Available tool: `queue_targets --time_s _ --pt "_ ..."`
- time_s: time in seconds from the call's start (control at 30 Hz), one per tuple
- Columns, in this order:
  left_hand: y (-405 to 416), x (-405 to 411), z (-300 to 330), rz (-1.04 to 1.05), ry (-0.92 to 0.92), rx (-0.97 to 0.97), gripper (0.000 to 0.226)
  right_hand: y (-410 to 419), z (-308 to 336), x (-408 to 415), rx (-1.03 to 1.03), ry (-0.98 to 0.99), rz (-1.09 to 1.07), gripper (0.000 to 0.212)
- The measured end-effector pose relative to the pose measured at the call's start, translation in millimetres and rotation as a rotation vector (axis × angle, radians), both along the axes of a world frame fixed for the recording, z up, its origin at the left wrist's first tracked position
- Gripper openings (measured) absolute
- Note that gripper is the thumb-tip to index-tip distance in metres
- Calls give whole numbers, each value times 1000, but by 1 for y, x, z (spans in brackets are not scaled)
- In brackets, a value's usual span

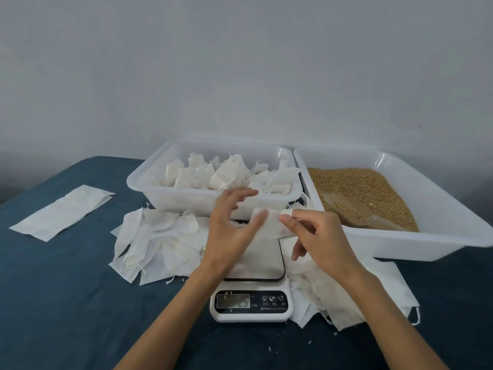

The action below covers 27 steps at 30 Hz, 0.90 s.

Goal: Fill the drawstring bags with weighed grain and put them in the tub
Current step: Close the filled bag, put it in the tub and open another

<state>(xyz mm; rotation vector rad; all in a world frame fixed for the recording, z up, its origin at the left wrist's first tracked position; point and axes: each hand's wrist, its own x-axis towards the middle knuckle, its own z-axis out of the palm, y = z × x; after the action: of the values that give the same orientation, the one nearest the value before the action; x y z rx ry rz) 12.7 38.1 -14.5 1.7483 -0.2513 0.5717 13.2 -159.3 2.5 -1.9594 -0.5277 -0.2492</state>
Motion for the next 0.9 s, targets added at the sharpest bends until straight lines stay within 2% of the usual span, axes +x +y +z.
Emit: queue_targets --time_s 0.1,0.17,0.27,0.37,0.43,0.5,0.53,0.6,0.67,0.73,0.83,0.9 --pt "-12 -8 -3 -225 77 258 68 4 23 -2 -194 13 32 41" --pt "-20 -9 -8 -274 79 281 61 11 39 -5 -318 34 77 40" --pt "-21 -9 -8 -223 89 164 41 16 65 -11 -401 70 114 48" --pt "-17 -6 -8 -259 167 -34 32 -2 89 -7 -187 80 11 42" --pt "-17 -5 -8 -281 203 -127 24 -30 92 11 -186 -19 -154 32" --pt "-18 -4 -9 -290 236 -175 21 -70 83 42 -410 -54 -332 14" --pt "-19 -4 -10 -300 253 -205 26 -91 75 58 -591 22 -409 14" --pt "-18 -2 -12 -306 275 -243 26 -127 54 86 -972 288 -491 39" --pt "-17 0 -14 -287 272 -246 18 -148 34 101 -1181 456 -487 49" --pt "-16 3 -13 -268 258 -263 16 -157 20 109 -1221 455 -481 39" --pt "-14 5 -13 -271 249 -290 29 -160 13 118 -1262 417 -442 27" --pt "-13 6 -15 -259 251 -284 27 -163 19 117 -1278 410 -433 20"
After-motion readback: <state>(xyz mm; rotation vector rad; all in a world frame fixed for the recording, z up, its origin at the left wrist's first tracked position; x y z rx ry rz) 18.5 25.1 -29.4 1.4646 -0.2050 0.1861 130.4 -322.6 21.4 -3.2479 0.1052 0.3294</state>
